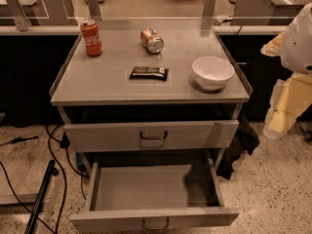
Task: Place orange can into middle drawer
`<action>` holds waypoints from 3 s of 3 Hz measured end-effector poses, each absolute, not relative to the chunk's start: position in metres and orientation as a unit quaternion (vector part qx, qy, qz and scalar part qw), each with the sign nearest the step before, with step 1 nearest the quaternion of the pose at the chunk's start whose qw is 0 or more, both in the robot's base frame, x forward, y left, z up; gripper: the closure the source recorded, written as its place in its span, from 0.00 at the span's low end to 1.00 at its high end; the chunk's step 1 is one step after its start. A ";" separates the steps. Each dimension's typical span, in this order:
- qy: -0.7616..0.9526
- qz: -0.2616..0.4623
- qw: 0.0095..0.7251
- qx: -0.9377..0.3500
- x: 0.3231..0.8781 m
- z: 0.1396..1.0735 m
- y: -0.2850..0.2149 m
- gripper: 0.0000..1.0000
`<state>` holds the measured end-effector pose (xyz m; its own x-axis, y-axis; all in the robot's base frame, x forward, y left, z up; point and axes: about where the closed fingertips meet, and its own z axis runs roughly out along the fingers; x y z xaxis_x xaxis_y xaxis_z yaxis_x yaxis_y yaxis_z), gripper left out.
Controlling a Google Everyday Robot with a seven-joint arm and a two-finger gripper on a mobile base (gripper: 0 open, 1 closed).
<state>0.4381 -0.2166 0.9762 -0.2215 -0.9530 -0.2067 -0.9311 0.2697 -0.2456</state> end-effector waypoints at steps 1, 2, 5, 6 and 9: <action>0.781 -0.034 0.159 -0.603 0.438 0.976 -0.217 0.00; 0.776 -0.040 0.181 -0.603 0.469 0.974 -0.201 0.00; 0.797 -0.063 0.312 -0.513 0.679 0.948 -0.124 0.00; 0.800 -0.061 0.325 -0.500 0.685 0.951 -0.121 0.00; 0.798 -0.012 0.429 -0.423 0.757 0.930 -0.100 0.00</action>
Offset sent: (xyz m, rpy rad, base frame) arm 0.0771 0.0367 -0.0103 0.0443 -0.0879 0.0095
